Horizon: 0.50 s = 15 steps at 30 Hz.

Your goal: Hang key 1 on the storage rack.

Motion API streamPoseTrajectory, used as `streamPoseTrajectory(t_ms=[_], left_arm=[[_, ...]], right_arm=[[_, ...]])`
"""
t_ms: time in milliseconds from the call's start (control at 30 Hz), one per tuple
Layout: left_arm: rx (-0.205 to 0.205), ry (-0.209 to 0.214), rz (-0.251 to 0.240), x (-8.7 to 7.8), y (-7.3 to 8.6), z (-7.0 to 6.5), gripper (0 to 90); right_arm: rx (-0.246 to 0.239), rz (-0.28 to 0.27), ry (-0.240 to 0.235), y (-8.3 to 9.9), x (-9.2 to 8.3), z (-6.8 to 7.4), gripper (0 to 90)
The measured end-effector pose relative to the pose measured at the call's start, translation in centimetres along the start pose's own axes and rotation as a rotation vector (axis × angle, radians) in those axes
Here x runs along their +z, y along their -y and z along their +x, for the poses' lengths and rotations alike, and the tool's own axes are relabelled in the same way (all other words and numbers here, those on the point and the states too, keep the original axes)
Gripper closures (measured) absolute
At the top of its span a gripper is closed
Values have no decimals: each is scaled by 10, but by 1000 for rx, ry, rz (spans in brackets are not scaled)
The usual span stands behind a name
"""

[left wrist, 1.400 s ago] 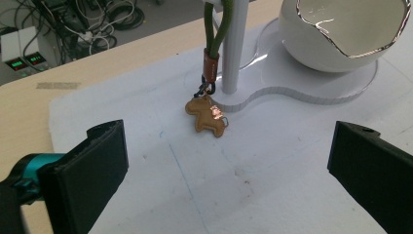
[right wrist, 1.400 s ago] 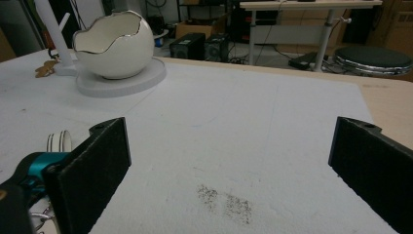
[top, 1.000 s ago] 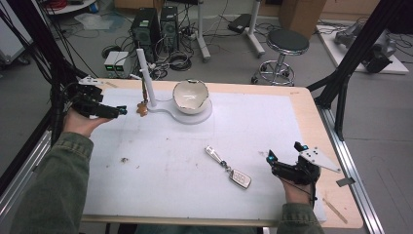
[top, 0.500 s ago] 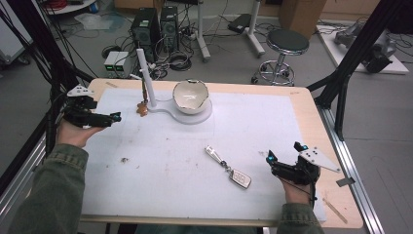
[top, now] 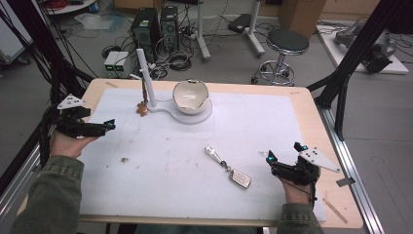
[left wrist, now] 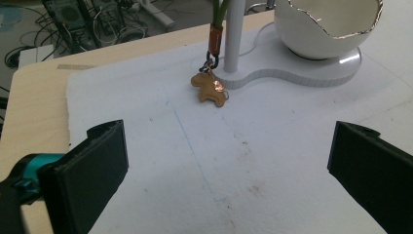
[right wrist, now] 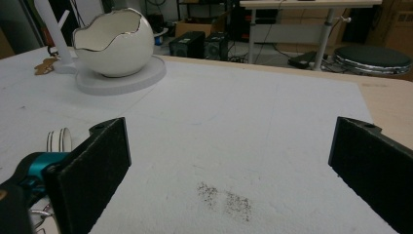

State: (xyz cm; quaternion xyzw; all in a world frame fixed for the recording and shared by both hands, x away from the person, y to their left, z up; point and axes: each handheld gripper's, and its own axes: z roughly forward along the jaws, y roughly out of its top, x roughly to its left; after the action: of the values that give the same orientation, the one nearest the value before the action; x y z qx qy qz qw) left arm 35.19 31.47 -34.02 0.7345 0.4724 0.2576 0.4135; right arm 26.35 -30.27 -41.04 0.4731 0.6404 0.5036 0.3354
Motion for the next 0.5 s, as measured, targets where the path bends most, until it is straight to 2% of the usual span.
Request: streamPoseTrajectory(t_ms=[167, 267, 367, 500], left_arm=[[-6, -2, -9, -2, 6, -2, 16], [11, -3, -10, -5, 10, -6, 16], [8, -4, -14, -6, 12, -7, 16], [2, 4, -36, -10, 19, -8, 17]], right_arm=[[3, 0, 0, 0, 0, 0, 5], [2, 1, -1, 0, -1, 0, 5], [0, 0, -1, 0, -1, 0, 5], [2, -1, 0, 0, -1, 0, 5]])
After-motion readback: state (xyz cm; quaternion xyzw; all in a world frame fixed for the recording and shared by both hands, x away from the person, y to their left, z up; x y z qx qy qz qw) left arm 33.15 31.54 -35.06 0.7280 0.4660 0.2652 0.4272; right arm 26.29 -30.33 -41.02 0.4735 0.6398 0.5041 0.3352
